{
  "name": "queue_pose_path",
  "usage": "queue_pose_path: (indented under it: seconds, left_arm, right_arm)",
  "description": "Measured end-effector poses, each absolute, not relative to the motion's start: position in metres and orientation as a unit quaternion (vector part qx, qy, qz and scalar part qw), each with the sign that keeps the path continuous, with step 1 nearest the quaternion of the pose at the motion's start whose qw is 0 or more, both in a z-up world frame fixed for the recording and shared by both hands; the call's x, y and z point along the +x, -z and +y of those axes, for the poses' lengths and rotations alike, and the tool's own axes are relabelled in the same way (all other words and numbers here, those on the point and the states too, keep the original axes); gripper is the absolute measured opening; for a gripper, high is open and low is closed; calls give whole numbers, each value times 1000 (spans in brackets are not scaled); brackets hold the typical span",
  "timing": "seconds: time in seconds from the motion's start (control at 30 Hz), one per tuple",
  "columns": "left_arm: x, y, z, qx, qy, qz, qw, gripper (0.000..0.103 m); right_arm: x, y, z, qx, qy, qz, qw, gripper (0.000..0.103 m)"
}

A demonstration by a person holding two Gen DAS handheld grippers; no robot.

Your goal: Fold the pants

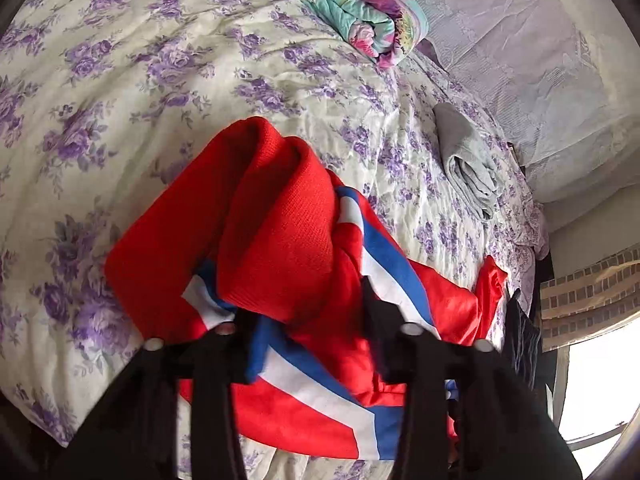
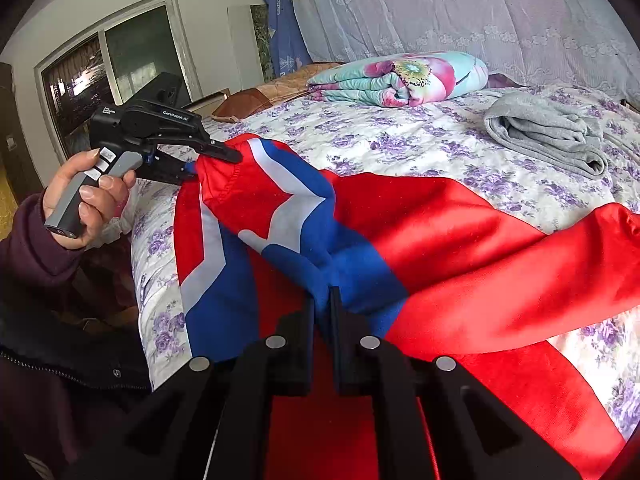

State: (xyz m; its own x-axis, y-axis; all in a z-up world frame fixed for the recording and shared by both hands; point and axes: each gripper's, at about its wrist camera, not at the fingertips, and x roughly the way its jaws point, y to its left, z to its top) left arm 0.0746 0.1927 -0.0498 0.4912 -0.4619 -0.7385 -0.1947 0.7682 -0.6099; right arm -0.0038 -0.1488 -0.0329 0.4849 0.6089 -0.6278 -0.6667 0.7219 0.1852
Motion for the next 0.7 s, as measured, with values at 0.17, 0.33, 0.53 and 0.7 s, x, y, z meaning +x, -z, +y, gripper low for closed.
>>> queue_pose_path:
  seconds: [0.17,0.33,0.53,0.7]
  left_arm:
    - [73,35,194,-304,86,488,814,19]
    - [61,1,213,-253,72,479,837,19]
    - [57,45,222,-212,61,538,813,22]
    - [50,46,225,-223,82,525,817,31]
  right_arm:
    - [-10,24,-144,-59,-368,330,867,8]
    - [-39,-3,-126,-85,-420,292,855,8]
    - [-43,33,-100,-130,-406,340,838,7]
    - [-45,39,-101,-130,-407,339,838,7]
